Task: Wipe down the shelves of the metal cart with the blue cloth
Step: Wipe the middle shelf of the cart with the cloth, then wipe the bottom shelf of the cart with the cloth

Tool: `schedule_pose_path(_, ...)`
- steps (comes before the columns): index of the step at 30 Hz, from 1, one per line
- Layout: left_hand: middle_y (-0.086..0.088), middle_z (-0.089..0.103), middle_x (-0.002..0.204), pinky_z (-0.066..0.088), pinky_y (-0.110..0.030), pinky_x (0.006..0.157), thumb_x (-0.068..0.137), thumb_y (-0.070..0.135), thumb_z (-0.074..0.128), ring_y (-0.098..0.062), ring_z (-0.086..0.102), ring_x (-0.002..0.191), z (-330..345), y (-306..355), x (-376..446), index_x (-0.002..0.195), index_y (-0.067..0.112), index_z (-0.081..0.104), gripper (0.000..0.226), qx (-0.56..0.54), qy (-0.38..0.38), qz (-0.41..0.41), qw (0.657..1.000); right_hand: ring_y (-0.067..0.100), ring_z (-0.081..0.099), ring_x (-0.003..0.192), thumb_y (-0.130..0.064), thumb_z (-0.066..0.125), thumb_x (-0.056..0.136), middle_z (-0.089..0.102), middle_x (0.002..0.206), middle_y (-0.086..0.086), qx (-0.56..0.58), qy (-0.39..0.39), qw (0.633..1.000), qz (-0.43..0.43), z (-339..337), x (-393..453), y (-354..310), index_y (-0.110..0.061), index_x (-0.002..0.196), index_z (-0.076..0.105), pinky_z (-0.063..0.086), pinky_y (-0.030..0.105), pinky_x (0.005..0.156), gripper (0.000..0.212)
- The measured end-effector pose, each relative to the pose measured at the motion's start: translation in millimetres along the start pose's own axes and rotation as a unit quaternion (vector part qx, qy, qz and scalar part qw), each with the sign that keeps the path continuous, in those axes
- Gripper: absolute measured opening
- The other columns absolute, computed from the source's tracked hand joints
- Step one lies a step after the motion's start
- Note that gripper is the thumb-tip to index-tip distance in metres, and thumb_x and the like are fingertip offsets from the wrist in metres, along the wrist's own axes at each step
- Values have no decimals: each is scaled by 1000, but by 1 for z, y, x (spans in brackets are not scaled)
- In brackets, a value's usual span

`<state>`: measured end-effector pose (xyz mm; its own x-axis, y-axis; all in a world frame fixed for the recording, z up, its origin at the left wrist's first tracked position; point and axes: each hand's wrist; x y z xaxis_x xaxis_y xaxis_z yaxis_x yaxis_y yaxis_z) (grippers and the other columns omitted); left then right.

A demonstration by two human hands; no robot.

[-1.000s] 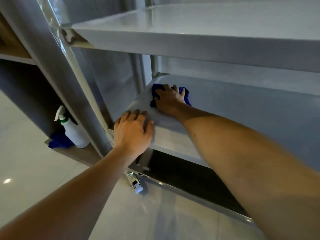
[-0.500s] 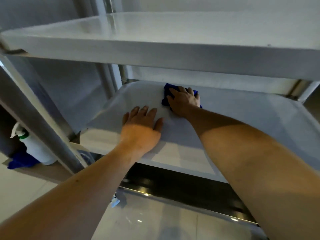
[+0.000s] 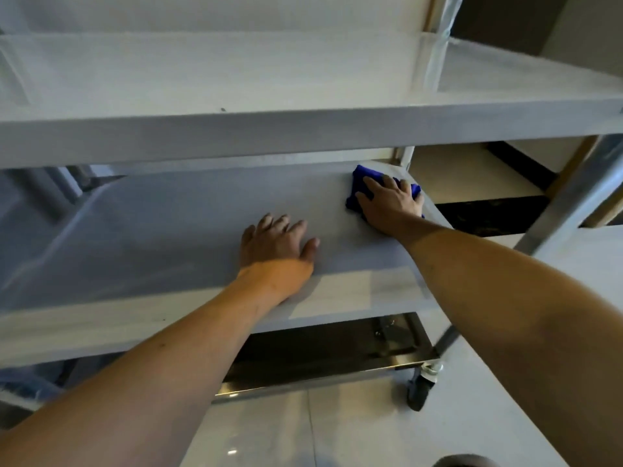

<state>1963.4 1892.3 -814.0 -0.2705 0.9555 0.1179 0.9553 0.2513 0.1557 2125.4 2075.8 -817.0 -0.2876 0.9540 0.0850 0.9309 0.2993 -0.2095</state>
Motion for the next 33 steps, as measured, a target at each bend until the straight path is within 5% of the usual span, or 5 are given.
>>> schedule_pose_path(8,-3,35,159,21,-45,119,101,52,35,-26,24,147,-7,26,-20,150,29,39,55,-40,-18,22,999,34,33,133,-47,40,100,42,150,3,-34,26,999,8,-11,-94,-8,-39,144,43,28,59,105,45)
schedule_pose_path(18,-6,46,151,33,-47,113,102,49,37,-27,36,142,-20,7,-84,146,22,45,53,-67,70,62,993,33,43,114,-37,54,92,55,129,8,31,101,994,22,-12,-234,-36,-30,139,51,38,48,91,48)
schedule_pose_path(25,-9,62,114,44,-42,86,97,35,52,-28,54,106,6,-17,-143,116,15,66,31,-126,211,147,958,34,42,113,-29,63,87,50,132,12,71,169,983,-31,17,-300,-48,-24,132,53,42,49,92,47)
schedule_pose_path(30,-10,58,110,41,-44,92,96,30,55,-31,52,104,39,-37,-171,108,14,68,23,-119,253,215,936,37,44,111,-17,68,83,50,131,16,89,215,971,-60,39,-323,-42,-18,129,57,44,52,89,47)
schedule_pose_path(33,-14,58,123,33,-53,108,96,30,56,-36,49,123,60,-40,-182,110,16,68,22,-116,264,250,924,39,48,107,-15,65,83,53,128,19,82,218,968,-94,59,-334,-36,-13,126,62,43,49,85,44)
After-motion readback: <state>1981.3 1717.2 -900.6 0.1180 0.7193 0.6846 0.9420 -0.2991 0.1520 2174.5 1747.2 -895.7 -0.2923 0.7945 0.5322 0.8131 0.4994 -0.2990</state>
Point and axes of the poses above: each hand's wrist, its own x-axis towards the middle knuckle, its own z-axis out of the palm, y = z × x
